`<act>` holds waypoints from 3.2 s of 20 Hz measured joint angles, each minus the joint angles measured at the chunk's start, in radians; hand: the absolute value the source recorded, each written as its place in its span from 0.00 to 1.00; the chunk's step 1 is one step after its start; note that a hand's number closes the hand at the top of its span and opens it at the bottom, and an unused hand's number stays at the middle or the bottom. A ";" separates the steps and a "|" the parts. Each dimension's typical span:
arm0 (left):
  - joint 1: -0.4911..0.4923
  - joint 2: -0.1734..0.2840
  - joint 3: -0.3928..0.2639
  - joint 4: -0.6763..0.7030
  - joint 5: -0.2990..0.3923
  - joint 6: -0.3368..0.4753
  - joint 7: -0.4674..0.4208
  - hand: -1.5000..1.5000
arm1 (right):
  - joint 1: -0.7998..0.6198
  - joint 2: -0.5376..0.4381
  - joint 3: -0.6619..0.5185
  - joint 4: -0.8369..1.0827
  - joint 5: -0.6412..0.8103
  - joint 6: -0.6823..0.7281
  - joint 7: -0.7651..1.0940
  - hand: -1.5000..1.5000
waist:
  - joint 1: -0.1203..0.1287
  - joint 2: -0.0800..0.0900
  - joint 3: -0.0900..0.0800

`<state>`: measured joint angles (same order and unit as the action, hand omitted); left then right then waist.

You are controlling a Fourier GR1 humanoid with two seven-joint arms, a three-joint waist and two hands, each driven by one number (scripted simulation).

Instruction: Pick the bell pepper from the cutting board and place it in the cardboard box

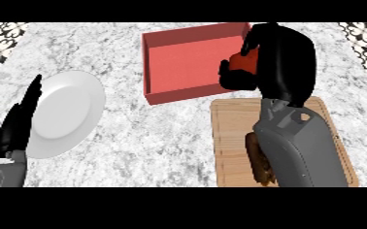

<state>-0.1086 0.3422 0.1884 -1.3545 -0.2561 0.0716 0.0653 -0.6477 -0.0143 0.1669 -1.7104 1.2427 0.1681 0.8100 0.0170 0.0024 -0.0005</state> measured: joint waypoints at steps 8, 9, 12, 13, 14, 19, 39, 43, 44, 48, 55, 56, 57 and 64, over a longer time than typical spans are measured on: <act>-0.010 -0.003 0.005 0.017 -0.004 -0.004 -0.019 0.50 | -0.275 0.012 -0.153 0.373 -0.120 -0.197 -0.008 1.00 | 0.009 0.004 0.000; -0.009 -0.003 0.003 0.008 -0.004 -0.006 -0.011 0.50 | -0.298 0.013 -0.174 0.426 -0.131 -0.226 -0.026 1.00 | 0.010 0.004 0.000; -0.009 -0.013 -0.003 0.009 -0.008 -0.004 -0.016 0.50 | -0.392 0.009 -0.226 0.604 -0.163 -0.306 -0.063 1.00 | 0.017 0.007 0.000; -0.014 -0.016 -0.007 0.009 -0.012 -0.003 -0.014 0.50 | -0.411 0.007 -0.244 0.664 -0.170 -0.337 -0.086 1.00 | 0.019 0.008 0.000; -0.017 -0.019 -0.007 0.010 -0.015 0.003 -0.015 0.50 | -0.426 0.004 -0.261 0.718 -0.177 -0.368 -0.109 1.00 | 0.019 0.009 0.000; -0.040 -0.022 -0.012 0.018 -0.021 0.001 -0.013 0.50 | -0.533 -0.017 -0.336 0.985 -0.194 -0.490 -0.178 1.00 | 0.033 0.016 0.000; -0.077 -0.021 -0.019 0.010 -0.022 -0.020 0.013 0.50 | -0.621 -0.041 -0.550 1.354 -0.330 -0.855 -0.438 0.00 | 0.058 0.028 0.001; -0.059 -0.017 -0.011 0.007 -0.021 -0.019 0.008 0.50 | -0.620 -0.044 -0.595 1.323 -0.383 -0.951 -0.527 0.00 | 0.051 0.024 0.002; -0.066 -0.016 -0.008 0.012 -0.020 -0.019 0.013 0.50 | -0.618 -0.047 -0.608 1.314 -0.403 -0.962 -0.552 0.00 | 0.046 0.022 0.002; -0.039 -0.024 -0.005 0.007 -0.023 -0.013 0.006 0.50 | -0.602 -0.052 -0.641 1.267 -0.473 -0.976 -0.634 0.00 | 0.023 0.011 0.001; -0.005 -0.018 0.027 0.027 -0.020 0.000 -0.007 0.50 | -0.437 -0.065 -0.636 1.056 -0.571 -0.887 -0.688 0.00 | -0.024 -0.007 0.001; 0.002 -0.013 0.032 0.019 -0.015 -0.006 -0.004 0.50 | -0.402 -0.063 -0.626 1.013 -0.574 -0.874 -0.676 0.00 | -0.029 -0.010 0.000; 0.002 -0.014 0.033 0.024 -0.018 0.000 -0.007 0.50 | -0.367 -0.067 -0.619 0.968 -0.579 -0.857 -0.667 0.00 | -0.034 -0.011 0.000; 0.026 -0.011 0.047 0.010 -0.012 -0.005 -0.007 0.50 | -0.092 -0.108 -0.551 0.580 -0.601 -0.681 -0.559 0.00 | -0.051 -0.017 0.000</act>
<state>-0.0830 0.3314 0.2358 -1.3450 -0.2682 0.0669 0.0581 -0.7400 -0.1219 -0.3836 -1.1309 0.6421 -0.5124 0.2511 -0.0343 -0.0143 -0.0004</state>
